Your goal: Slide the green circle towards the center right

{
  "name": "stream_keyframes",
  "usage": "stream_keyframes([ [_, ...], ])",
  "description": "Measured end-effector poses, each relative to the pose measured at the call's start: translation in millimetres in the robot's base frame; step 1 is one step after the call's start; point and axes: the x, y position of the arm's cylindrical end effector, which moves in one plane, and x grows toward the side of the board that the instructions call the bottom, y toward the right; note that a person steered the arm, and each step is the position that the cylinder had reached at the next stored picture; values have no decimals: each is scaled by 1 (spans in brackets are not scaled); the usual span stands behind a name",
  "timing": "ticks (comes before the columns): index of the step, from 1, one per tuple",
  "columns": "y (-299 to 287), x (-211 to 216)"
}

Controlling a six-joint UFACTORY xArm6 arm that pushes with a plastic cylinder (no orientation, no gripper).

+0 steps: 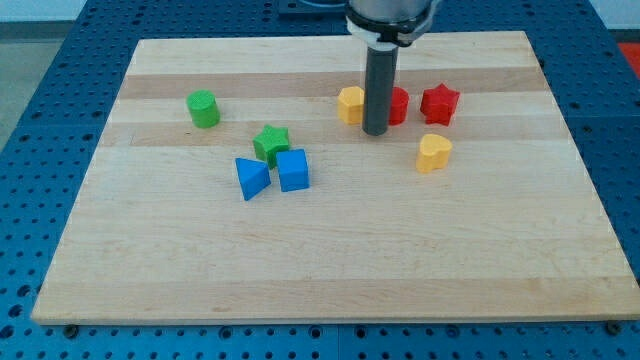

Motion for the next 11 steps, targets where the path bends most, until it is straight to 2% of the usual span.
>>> stream_keyframes([
  [3, -77, 24],
  [5, -149, 39],
  [11, -178, 41],
])
